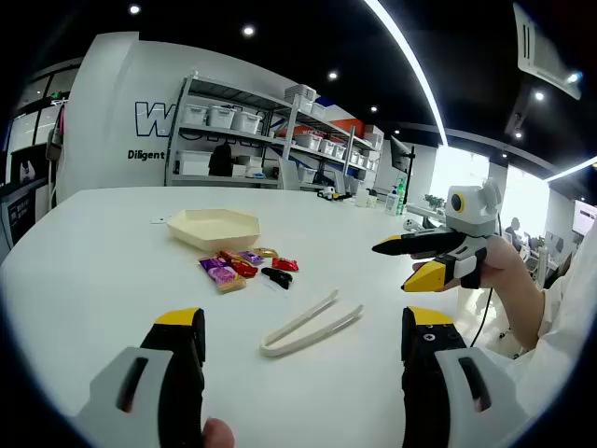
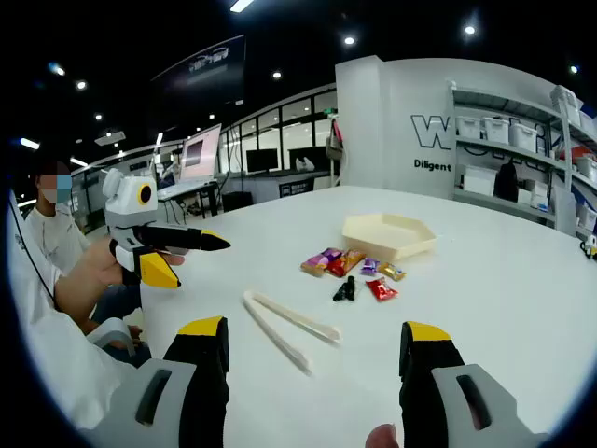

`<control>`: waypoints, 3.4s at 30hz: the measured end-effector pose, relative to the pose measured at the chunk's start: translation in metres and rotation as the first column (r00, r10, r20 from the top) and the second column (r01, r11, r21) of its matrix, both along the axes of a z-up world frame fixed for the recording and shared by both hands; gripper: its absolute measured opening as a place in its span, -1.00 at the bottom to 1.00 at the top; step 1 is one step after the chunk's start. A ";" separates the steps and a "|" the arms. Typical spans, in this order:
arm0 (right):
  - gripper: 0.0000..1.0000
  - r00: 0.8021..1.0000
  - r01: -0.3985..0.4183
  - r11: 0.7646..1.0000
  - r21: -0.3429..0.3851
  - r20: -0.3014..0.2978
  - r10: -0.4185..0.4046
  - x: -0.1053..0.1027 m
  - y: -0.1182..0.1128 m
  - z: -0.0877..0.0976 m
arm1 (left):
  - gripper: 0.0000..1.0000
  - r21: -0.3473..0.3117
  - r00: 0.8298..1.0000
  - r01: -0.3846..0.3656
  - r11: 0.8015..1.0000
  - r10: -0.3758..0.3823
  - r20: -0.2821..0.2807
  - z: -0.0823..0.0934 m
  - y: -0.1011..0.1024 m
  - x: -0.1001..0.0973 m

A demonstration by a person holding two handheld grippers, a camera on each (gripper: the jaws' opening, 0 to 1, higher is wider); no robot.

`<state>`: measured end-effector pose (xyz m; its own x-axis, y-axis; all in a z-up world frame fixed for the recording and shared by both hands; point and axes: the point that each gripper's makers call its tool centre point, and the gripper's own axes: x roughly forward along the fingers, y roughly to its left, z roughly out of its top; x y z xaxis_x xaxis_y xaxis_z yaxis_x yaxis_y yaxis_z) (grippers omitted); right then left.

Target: Place the target food into the container with the food tongs after gripping and lifting it, then release it inside without dropping or visibly crushing the food.

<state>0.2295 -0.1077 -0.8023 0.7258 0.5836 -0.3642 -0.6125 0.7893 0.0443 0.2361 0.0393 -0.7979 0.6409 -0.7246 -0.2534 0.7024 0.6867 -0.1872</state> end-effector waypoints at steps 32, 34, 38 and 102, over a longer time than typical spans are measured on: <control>0.40 1.000 -0.014 1.000 0.000 0.005 0.014 0.000 0.002 0.000 | 0.68 0.005 1.000 -0.003 1.000 0.003 0.001 -0.001 0.001 -0.001; 0.39 1.000 -0.014 1.000 -0.002 0.003 0.014 0.000 0.002 -0.001 | 0.68 0.004 1.000 -0.004 1.000 0.004 0.001 -0.001 0.002 -0.001; 0.39 1.000 -0.014 1.000 -0.002 0.003 0.014 0.000 0.002 -0.001 | 0.68 0.005 1.000 -0.004 1.000 0.004 0.000 -0.002 0.002 -0.001; 0.32 0.999 -0.033 0.999 -0.009 0.006 0.033 0.003 0.000 -0.002 | 0.66 0.031 1.000 -0.002 1.000 0.002 0.001 -0.001 0.002 0.001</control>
